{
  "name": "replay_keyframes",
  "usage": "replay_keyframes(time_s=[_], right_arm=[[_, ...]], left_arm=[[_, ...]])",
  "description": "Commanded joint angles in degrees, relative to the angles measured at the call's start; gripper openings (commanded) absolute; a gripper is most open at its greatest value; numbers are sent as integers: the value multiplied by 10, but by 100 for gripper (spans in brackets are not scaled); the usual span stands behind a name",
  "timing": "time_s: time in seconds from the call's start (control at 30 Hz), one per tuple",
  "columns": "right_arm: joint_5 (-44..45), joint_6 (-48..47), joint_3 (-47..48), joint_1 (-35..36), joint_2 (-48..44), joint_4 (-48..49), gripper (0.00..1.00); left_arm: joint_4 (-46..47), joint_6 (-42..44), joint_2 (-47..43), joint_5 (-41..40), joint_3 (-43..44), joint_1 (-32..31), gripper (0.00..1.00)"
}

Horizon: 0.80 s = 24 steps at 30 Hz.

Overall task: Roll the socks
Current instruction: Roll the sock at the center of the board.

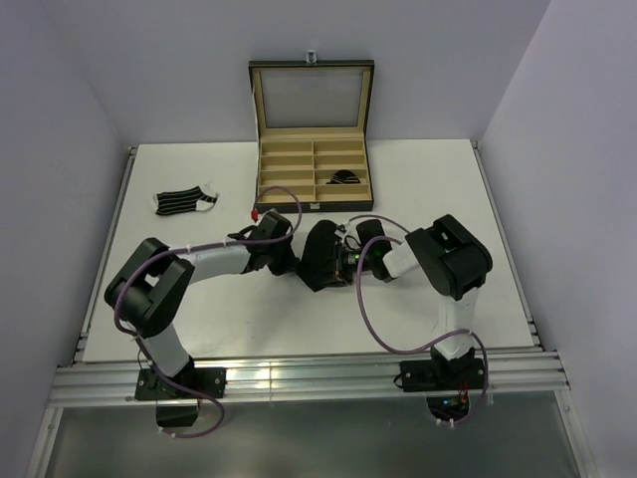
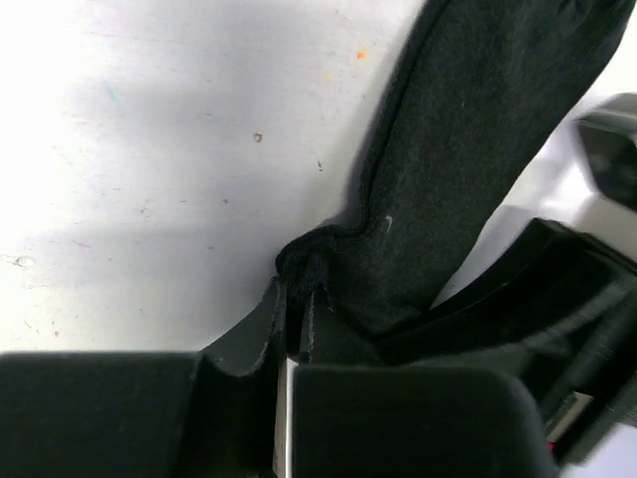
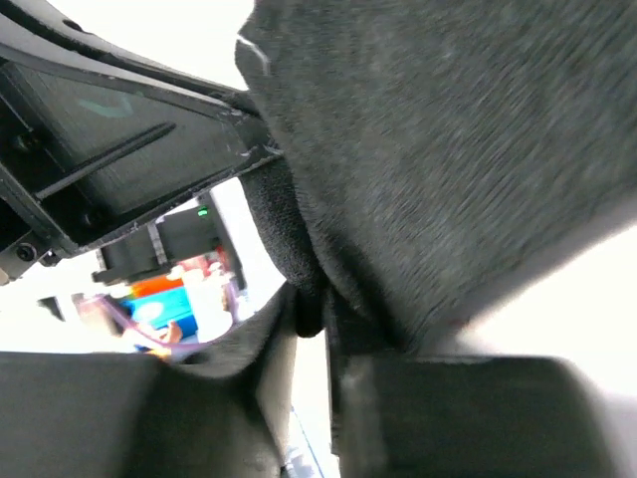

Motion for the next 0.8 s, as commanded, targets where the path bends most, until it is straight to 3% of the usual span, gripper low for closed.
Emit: replay_keyframes(time_s=[0.0,0.03,0.1,0.2,0.4,0.53,0.77], right_arm=[[71,-88,17,4,-64,-118,24],[88,-122,22,7,-77,-171,34],[139,-150,29,15,-120,-210,44],[225,-201,32,36,-183,-269,49],[439,-305,33,129,-279,-320,50],[581,-359,20,228,-308,-282,50],[678,-415,51,311,-260,-259,52]], left_arm=[[-96,55,27,-41,27,-3,0],[-123,70,30,-45,46,-3,0],[-148,83,38,-49,65,-4,0],[-185,108,47,-58,96,-3,0],[-220,136,67,-41,132,-3,0],[-227,144,77,-31,145,-4,0],[-229,152,82,-22,151,-3,0]])
